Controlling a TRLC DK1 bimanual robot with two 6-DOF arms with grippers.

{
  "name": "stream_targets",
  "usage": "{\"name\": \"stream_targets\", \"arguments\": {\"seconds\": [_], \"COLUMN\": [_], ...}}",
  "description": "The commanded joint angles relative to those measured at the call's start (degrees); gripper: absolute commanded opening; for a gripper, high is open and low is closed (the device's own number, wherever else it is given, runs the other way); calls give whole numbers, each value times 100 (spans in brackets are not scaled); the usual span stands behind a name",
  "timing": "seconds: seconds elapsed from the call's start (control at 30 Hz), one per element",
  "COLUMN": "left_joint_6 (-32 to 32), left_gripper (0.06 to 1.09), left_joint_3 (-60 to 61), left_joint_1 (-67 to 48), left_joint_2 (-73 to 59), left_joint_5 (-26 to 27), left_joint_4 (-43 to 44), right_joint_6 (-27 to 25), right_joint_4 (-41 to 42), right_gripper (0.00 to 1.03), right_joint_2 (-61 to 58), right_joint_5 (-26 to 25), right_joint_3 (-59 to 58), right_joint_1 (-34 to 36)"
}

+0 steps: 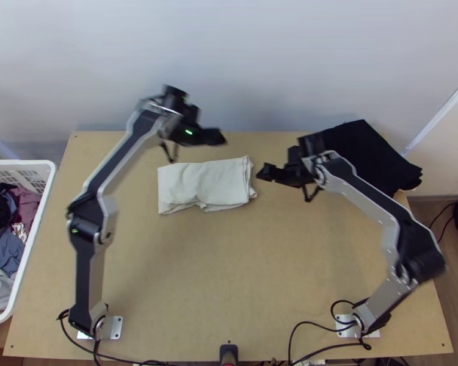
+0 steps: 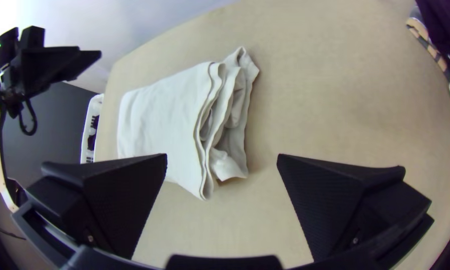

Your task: Fold the t-shirt

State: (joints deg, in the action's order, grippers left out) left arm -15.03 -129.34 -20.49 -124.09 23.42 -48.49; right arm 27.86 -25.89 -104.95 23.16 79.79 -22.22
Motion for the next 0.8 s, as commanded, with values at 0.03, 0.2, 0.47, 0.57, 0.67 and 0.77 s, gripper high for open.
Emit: {"name": "stream_targets", "arguments": {"seconds": [0.03, 0.2, 0.47, 0.57, 0.67, 0.77], "left_joint_6": [615, 905, 1547, 1608, 1608, 1608], "left_gripper": [104, 104, 104, 104, 104, 104], "left_joint_3": [128, 234, 295, 286, 286, 295], "left_joint_1": [256, 704, 1698, 2005, 2313, 2594], "left_joint_2": [825, 1388, 2223, 2434, 2583, 2697], "left_joint_5": [-848, -1727, -1973, -1973, -1964, -1929], "left_joint_4": [-178, -442, -908, -1233, -1514, -1699], "right_joint_6": [-52, -35, -26, 0, 88, 141], "right_joint_4": [-153, -276, -540, -584, -637, -654], "right_gripper": [99, 99, 99, 99, 99, 99], "right_joint_2": [-694, -1318, -2056, -2276, -2487, -2671], "right_joint_5": [-22, -13, 92, 207, 418, 593], "right_joint_3": [863, 1522, 1962, 2032, 2120, 2234], "right_joint_1": [-99, -169, -186, -186, -160, -186]}}
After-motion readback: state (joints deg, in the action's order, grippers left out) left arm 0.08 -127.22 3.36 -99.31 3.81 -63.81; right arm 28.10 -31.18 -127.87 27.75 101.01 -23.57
